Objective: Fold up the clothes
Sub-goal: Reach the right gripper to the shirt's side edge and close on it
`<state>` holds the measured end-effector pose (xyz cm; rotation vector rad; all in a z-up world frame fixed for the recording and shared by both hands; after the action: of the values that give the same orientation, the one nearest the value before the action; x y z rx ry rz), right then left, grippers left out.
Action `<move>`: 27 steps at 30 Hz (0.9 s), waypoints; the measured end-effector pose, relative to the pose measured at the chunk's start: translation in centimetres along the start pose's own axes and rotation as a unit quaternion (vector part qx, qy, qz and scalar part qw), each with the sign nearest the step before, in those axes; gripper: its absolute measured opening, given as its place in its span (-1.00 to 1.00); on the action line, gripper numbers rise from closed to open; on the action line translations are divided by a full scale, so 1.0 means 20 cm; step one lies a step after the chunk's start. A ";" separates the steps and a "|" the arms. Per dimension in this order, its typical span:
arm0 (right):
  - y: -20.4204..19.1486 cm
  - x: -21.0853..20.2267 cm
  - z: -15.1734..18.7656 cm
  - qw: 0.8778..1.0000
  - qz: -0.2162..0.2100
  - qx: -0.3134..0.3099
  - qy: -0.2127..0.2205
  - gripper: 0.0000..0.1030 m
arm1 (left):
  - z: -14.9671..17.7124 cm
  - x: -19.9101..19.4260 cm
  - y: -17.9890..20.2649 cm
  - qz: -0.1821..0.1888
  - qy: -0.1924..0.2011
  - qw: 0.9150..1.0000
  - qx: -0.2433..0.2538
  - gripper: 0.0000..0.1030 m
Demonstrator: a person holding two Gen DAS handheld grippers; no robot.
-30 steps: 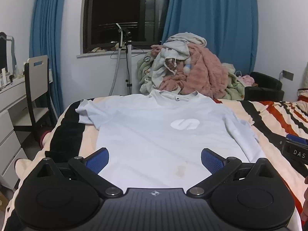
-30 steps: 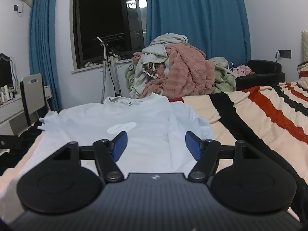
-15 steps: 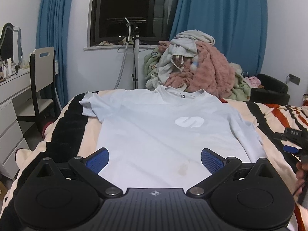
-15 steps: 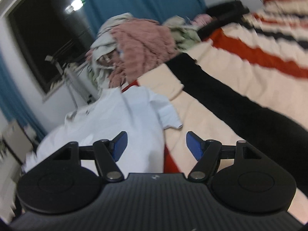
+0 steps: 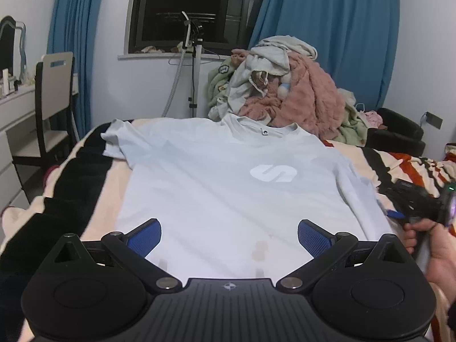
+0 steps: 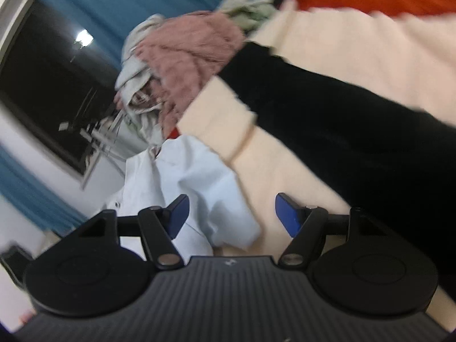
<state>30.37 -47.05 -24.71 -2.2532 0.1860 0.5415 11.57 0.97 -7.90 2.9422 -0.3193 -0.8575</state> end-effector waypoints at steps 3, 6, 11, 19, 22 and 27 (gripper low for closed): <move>-0.13 0.11 0.02 0.997 0.010 -0.072 -0.001 -0.24 | 0.00 0.03 0.01 0.010 -0.005 1.000 -0.002 0.99; -0.28 0.16 0.03 0.986 0.035 -0.160 0.023 -0.79 | 0.00 0.05 0.02 0.012 -0.006 1.000 0.000 0.99; -0.67 0.17 0.21 0.917 0.045 -0.393 0.056 -0.81 | 0.01 0.11 0.00 0.021 -0.019 0.999 -0.018 0.99; -1.01 0.13 0.58 0.817 -0.068 -0.572 0.034 -0.79 | 0.00 0.18 -0.01 0.024 -0.026 0.999 -0.035 0.99; -1.01 0.10 0.58 0.829 -0.133 -0.544 -0.004 -0.73 | 0.00 0.19 0.00 0.022 -0.027 0.999 -0.033 0.99; -0.97 0.03 0.39 0.885 -0.209 -0.416 -0.005 0.17 | 0.00 0.16 0.02 0.024 -0.022 0.999 -0.033 0.99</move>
<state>34.26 -28.27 -16.50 -2.9863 -0.6535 0.4357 14.21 -0.07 -9.52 2.8460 -0.3558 -0.9099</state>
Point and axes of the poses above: each gripper's, at about its wrist camera, not at the fingertips, and x roughly the way its jaws point, y to its right, z to its underside, the point moved 5 cm from there along x, roughly the way its jaws point, and after that the axes turned 2 degrees about z, right-handed, at the moved point
